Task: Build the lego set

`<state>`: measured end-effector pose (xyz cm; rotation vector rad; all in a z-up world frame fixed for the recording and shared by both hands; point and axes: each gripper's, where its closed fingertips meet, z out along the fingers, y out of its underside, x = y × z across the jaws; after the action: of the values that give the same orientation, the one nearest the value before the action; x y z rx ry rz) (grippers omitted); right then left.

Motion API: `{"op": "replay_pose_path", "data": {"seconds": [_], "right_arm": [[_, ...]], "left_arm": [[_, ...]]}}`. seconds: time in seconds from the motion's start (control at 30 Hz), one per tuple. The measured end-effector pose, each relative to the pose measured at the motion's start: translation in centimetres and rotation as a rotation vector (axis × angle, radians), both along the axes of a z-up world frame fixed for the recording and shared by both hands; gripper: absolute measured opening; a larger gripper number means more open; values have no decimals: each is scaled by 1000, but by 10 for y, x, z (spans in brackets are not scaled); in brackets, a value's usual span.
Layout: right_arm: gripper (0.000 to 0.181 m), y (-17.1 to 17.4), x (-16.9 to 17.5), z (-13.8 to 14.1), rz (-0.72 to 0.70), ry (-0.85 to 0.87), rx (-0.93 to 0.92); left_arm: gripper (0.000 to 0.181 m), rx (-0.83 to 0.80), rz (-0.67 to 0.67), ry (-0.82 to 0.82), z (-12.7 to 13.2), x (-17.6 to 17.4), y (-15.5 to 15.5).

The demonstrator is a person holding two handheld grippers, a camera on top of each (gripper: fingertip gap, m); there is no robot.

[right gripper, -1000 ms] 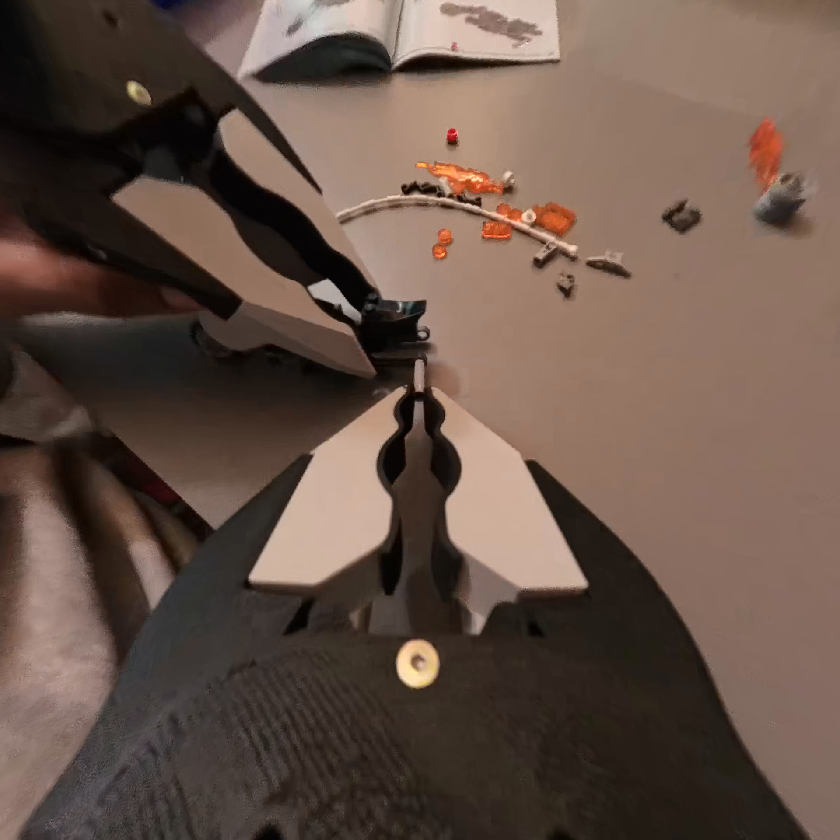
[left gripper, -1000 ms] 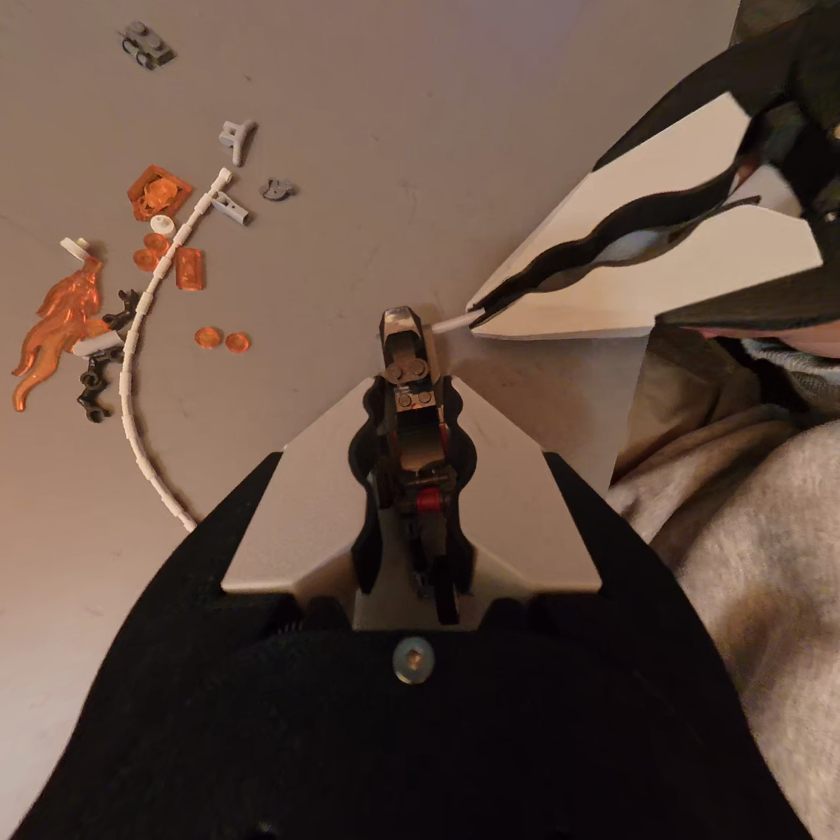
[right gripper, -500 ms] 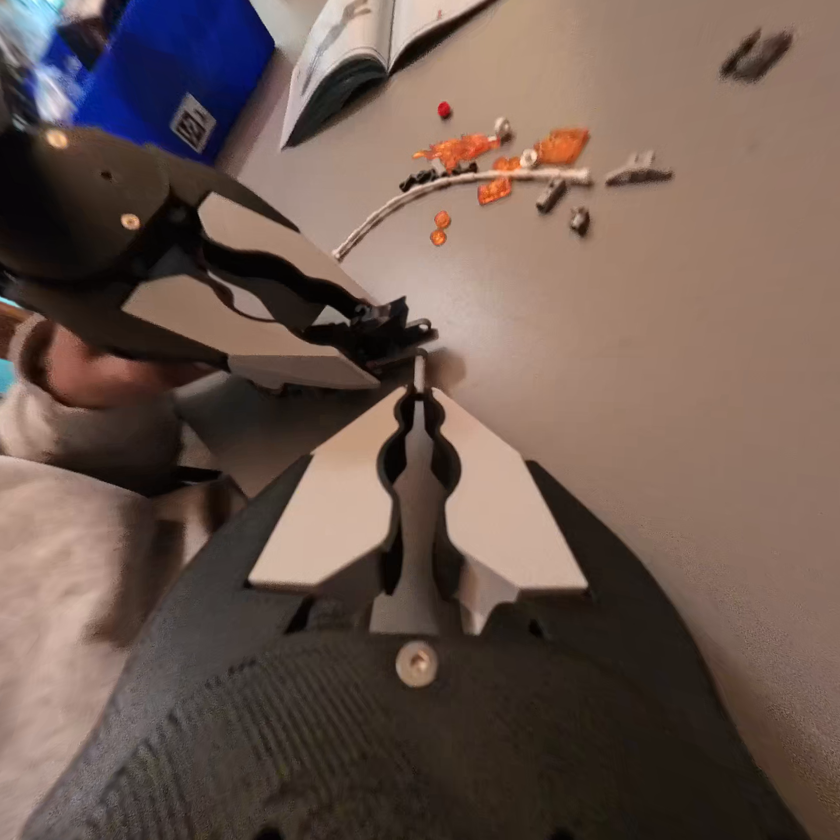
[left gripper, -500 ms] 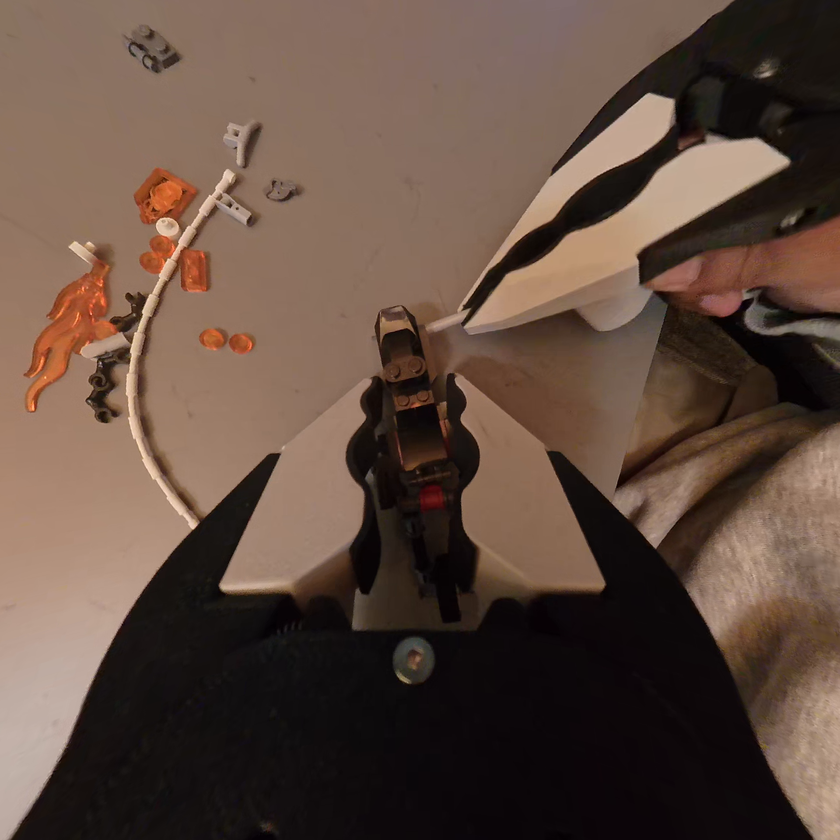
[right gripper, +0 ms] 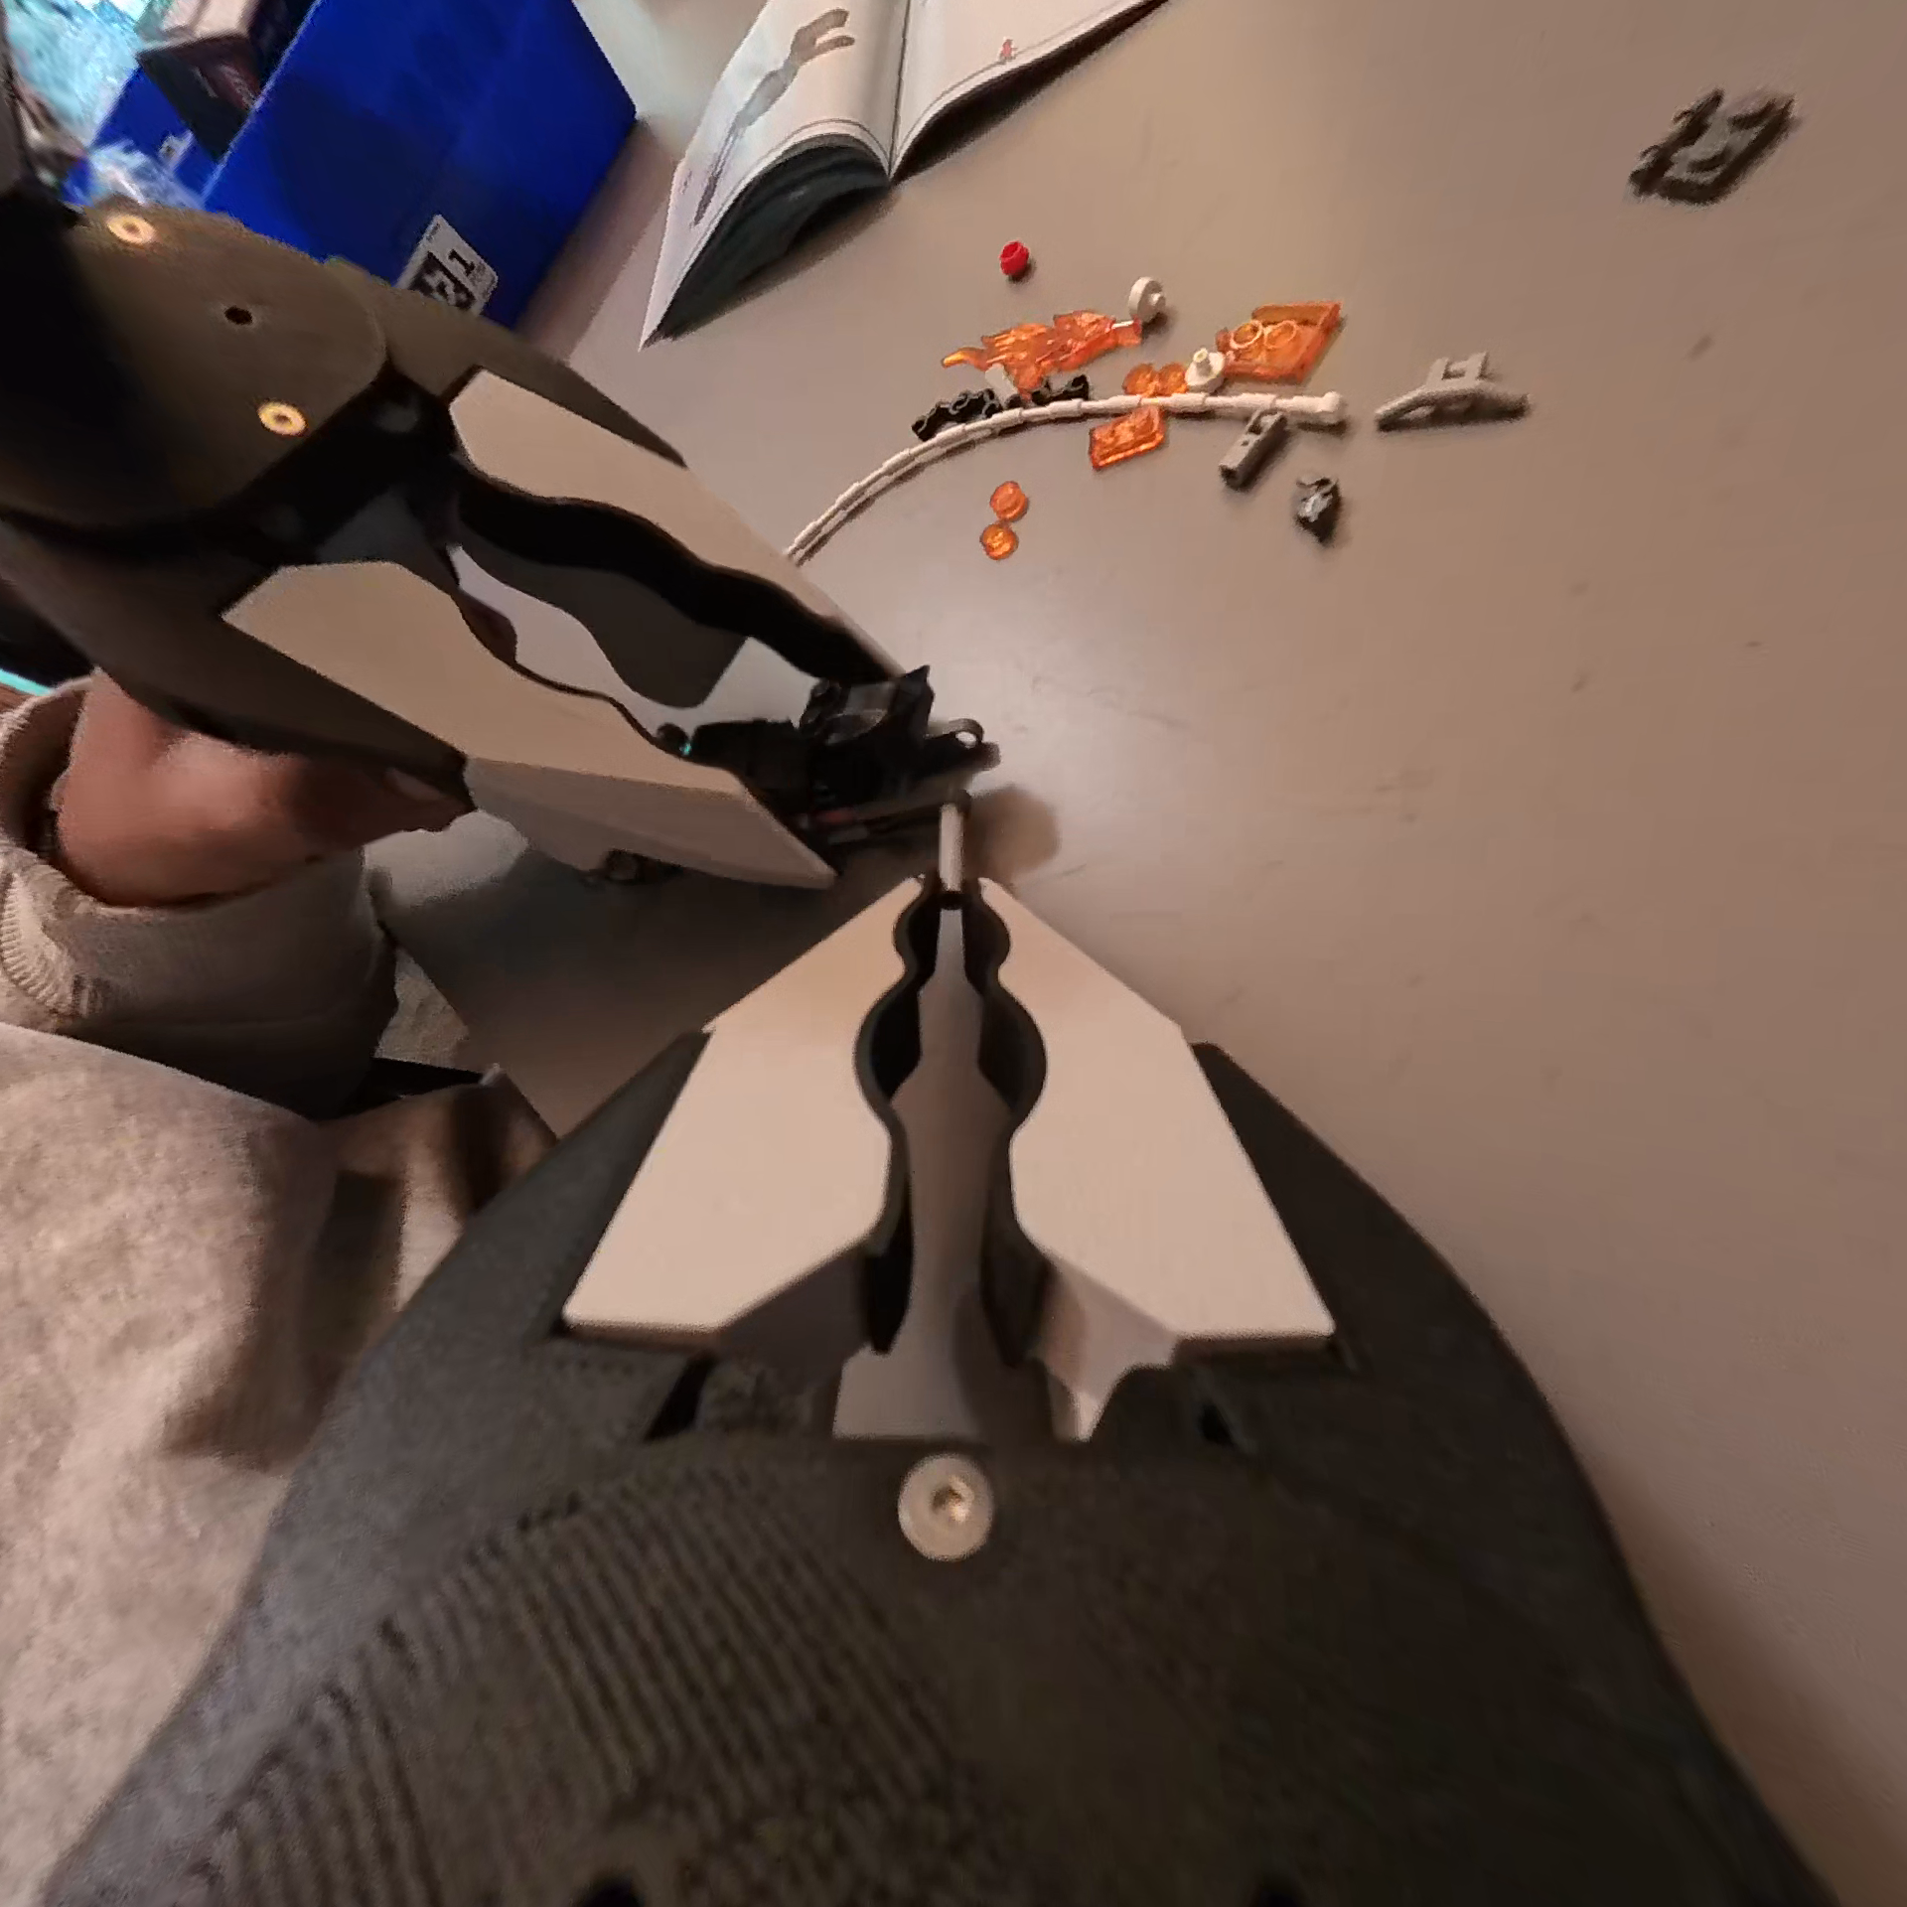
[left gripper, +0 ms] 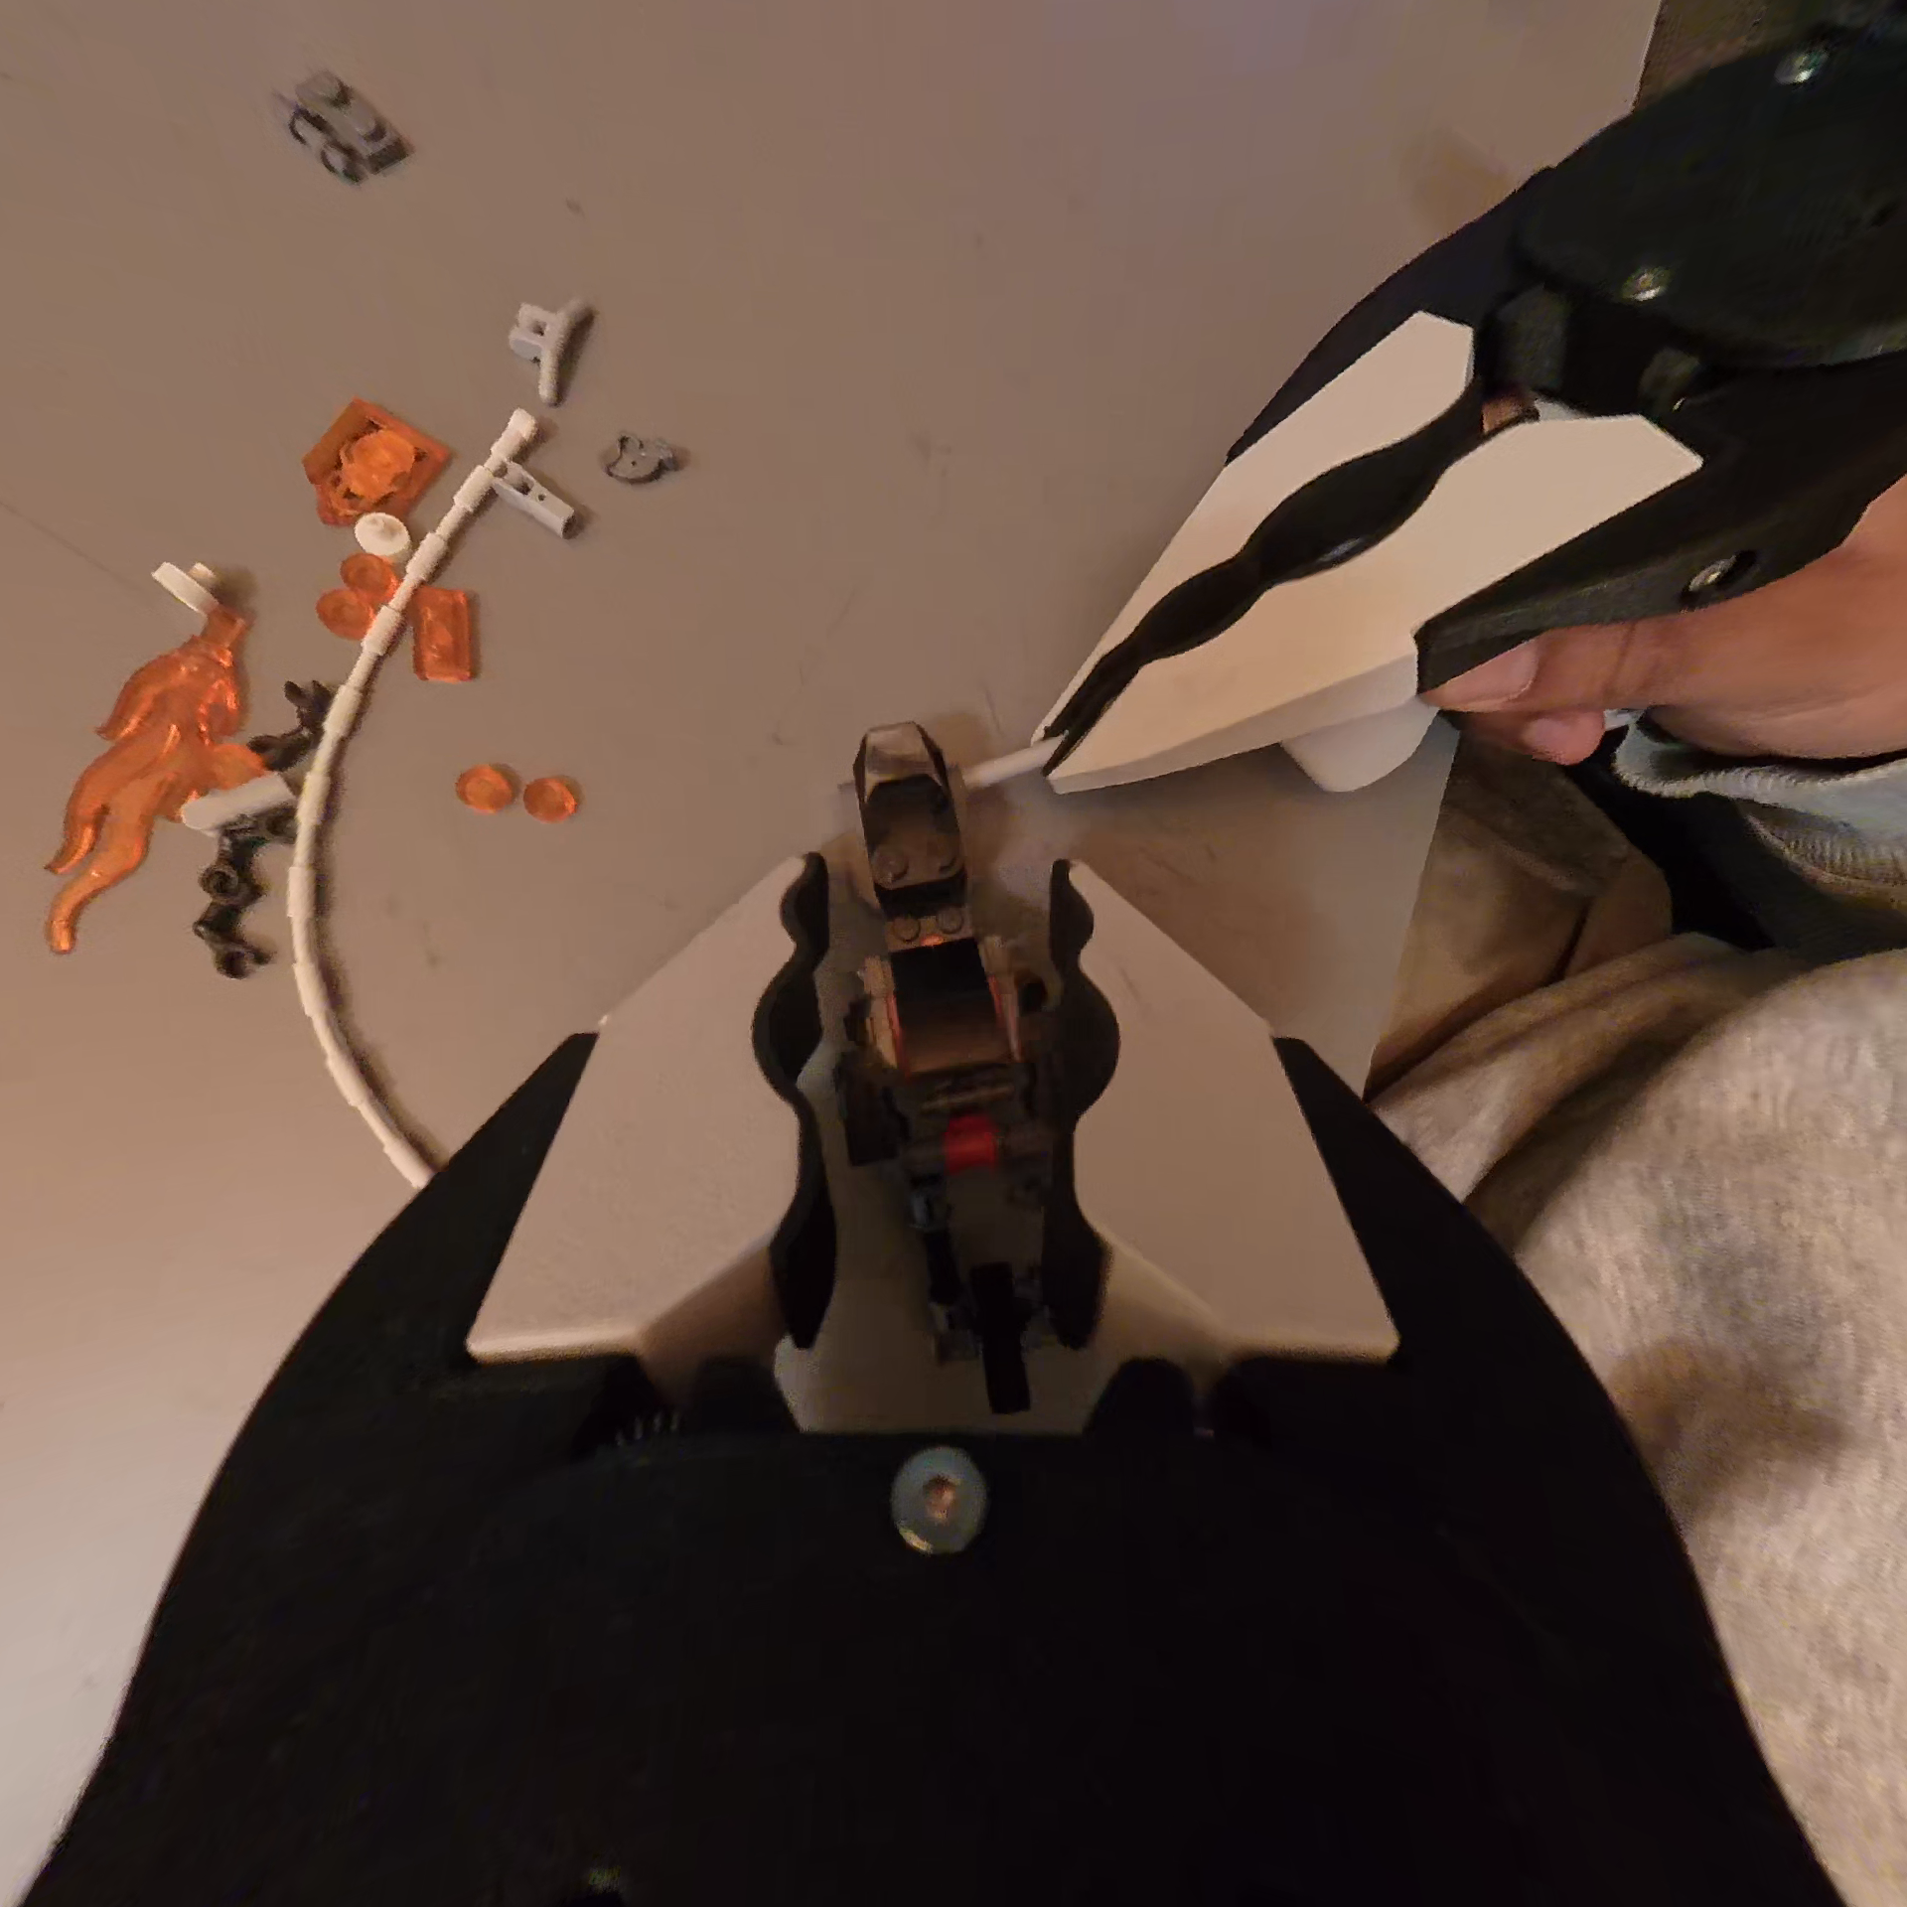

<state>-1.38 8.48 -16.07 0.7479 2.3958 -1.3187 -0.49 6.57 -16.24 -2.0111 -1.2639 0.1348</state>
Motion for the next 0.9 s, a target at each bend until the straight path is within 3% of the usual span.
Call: {"op": "replay_pose_path", "data": {"seconds": [0.23,0.43,0.9], "right_arm": [[2,1,0,-3,21,93,37],[2,1,0,-1,26,148,36],[3,-2,1,-5,13,248,87]], "left_arm": [[45,-73,51,-53,-4,-8,1],[25,-131,86,-83,-8,-11,1],[24,-41,140,-99,-7,-11,0]]}}
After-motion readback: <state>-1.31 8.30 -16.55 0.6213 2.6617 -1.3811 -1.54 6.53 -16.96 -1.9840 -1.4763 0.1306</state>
